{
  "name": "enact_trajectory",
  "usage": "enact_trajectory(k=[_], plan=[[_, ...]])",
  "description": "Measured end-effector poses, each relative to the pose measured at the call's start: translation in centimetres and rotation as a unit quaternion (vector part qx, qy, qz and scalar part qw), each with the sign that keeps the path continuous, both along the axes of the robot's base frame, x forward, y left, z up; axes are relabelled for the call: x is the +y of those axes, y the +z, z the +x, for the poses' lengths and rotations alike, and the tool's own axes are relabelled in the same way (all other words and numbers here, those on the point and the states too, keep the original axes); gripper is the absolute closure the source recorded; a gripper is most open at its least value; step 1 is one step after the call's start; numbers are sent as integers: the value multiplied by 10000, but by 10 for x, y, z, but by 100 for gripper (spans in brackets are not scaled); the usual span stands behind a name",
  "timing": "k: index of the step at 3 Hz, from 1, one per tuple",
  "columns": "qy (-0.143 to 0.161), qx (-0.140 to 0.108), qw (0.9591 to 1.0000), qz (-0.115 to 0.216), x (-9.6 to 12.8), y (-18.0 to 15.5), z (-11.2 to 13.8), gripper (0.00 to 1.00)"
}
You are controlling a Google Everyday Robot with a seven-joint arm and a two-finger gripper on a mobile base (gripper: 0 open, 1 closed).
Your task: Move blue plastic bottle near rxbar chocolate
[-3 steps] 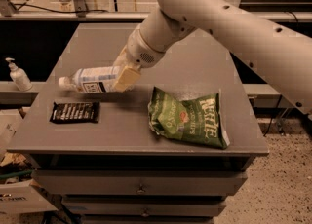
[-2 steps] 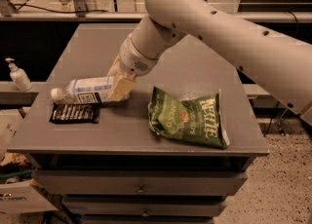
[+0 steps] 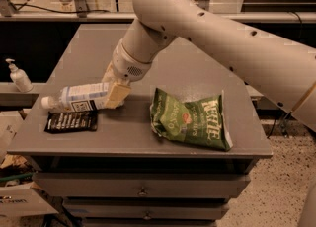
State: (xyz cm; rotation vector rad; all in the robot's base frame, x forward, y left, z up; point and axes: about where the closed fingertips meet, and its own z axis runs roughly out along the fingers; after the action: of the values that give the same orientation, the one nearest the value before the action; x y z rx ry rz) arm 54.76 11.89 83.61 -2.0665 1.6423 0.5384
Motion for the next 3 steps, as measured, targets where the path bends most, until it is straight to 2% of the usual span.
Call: enact_trajectory(k=[3], plan=[[161,-23,9998,-126,7,0,-3,5]])
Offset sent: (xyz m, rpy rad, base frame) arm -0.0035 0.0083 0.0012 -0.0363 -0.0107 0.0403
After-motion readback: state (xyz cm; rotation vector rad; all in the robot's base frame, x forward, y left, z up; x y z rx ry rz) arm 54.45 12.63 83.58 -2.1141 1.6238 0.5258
